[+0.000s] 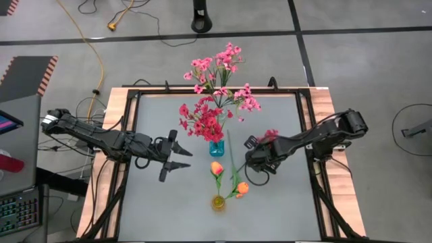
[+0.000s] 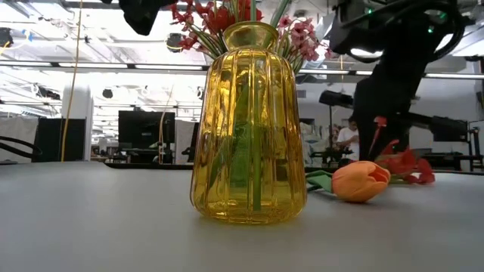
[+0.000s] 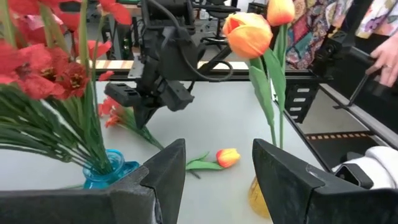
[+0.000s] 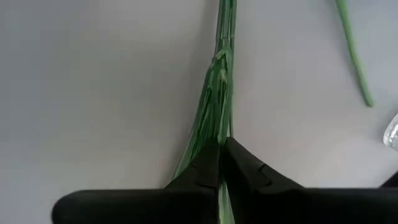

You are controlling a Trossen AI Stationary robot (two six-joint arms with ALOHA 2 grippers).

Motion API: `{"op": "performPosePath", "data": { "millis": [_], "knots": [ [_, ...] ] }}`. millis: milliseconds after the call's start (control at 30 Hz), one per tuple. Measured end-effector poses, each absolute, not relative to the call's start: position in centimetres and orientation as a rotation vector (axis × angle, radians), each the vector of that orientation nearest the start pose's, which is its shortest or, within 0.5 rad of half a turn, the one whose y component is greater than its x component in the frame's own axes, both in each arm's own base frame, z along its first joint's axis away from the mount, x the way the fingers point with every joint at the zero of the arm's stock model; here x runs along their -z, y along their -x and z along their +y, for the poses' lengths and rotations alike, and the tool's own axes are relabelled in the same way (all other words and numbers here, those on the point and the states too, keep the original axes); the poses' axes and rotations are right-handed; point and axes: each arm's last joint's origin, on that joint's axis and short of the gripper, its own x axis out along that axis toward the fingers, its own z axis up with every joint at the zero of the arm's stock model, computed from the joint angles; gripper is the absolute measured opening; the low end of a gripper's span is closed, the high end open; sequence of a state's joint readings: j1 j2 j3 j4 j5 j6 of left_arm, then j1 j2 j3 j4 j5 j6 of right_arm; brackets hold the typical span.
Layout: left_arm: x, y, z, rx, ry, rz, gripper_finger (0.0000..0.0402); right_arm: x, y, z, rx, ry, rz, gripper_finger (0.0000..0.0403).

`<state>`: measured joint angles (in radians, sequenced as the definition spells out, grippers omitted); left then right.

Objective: Sort flowers into vase by color
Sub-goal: Put the red flowers into the blue vase

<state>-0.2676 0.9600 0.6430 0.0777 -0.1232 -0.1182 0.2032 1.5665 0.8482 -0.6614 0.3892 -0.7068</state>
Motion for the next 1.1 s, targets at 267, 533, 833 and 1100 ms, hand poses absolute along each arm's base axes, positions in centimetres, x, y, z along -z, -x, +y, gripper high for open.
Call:
{"op": "performPosePath", "data": {
  "millis": [267, 533, 833, 1100],
  "knots": [
    [-27.7, -20.7, -5.3, 0.121, 0.071, 0.243, 0.0174, -15.6, -25.9, 4.3, -0.317, 1.015, 1.359, 0.0093],
    [-27.7, -20.7, -5.3, 0.120, 0.072, 0.244, 0.0174, -15.8, -25.9, 4.1, -0.094, 1.000, 1.370, 0.0161],
    [-27.6, -20.7, -5.3, 0.119, 0.069, 0.257, 0.0174, -17.4, -26.2, 5.8, 0.101, 0.882, 1.315, 0.0179],
    [-27.5, -20.7, -5.3, 0.121, 0.051, 0.264, 0.0174, -20.4, -27.1, 7.8, 0.327, 0.519, 1.190, 0.0179]
  ]
}}
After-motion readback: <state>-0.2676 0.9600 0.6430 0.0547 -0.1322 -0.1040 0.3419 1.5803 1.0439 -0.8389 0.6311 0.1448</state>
